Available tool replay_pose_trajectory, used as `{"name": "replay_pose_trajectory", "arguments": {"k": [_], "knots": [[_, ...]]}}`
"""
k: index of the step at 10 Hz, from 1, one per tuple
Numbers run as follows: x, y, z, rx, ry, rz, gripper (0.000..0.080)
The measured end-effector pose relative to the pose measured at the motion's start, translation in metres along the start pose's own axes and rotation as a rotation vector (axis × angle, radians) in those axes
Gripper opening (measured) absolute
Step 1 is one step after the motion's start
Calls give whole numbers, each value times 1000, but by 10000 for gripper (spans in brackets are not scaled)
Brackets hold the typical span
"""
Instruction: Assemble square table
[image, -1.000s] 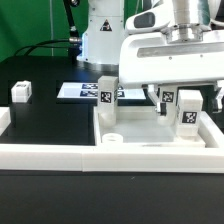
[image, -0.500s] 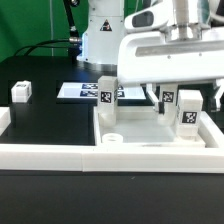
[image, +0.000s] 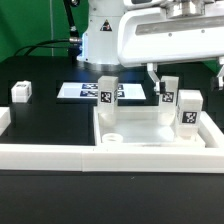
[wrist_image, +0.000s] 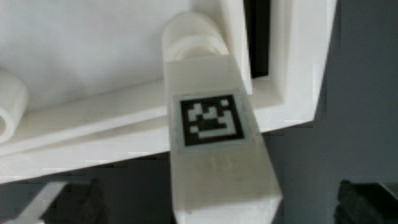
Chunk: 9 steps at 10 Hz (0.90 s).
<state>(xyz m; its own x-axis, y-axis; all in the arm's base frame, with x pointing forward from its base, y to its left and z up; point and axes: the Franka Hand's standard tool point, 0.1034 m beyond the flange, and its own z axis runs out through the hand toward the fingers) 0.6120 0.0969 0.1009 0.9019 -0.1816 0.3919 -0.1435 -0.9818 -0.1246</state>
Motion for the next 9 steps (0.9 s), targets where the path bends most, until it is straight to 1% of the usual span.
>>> {"name": "replay_pose_trajectory", "arguments": {"k": [2,3,4,5,6,7,9], "knots": [[-3,0,1,-2,-24,6,649],[-11,-2,2,-24,-165,42,649],[-3,-1,-2,-73,-244,45,649],[2,1,0,-105,-292,52,649],[-3,6,4,-121,-350,65,649],[1,8,6,-120,-335,64,649],[0,8,6,-121,-336,63,649]]}}
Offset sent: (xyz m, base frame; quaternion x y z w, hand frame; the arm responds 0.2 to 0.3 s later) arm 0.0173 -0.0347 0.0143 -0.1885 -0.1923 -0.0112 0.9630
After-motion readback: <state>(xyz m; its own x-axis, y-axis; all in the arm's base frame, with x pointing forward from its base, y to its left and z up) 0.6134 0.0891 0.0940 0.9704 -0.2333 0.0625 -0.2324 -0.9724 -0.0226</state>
